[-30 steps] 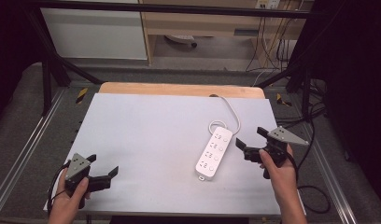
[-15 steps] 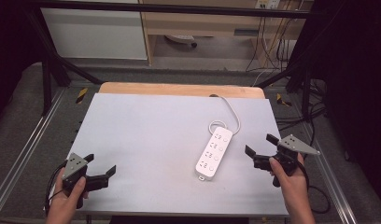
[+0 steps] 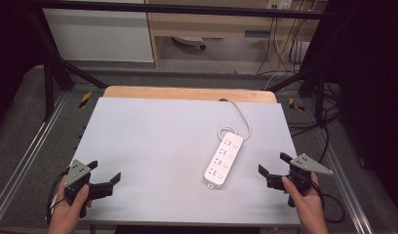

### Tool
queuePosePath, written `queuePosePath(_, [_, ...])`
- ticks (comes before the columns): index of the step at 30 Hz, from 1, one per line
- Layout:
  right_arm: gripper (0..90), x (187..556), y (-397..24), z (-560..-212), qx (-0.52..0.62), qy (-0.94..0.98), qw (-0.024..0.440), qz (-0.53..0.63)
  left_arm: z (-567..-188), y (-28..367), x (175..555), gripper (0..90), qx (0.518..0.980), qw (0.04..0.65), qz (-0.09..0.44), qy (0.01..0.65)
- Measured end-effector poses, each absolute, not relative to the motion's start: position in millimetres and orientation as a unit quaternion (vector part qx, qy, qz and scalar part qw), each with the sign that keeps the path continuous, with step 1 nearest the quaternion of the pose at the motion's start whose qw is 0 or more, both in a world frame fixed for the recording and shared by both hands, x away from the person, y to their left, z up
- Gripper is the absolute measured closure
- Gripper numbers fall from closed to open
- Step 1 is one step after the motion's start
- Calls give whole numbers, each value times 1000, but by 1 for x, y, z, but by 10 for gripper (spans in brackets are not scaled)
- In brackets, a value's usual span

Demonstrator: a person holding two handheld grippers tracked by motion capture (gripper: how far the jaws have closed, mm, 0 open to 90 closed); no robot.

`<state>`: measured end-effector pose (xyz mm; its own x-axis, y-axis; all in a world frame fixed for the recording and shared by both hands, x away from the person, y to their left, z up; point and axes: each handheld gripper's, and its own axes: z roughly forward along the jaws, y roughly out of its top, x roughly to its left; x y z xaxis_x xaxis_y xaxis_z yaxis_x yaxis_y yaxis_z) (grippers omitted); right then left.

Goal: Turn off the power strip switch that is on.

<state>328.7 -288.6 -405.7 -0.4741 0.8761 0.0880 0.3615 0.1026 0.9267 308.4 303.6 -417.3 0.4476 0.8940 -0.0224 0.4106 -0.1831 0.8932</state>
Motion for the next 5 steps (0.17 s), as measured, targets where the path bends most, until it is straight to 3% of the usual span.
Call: queuePosePath(5, [41, 337, -285, -427, 460, 712, 247, 469, -417, 303, 308, 54, 723, 451, 268, 449])
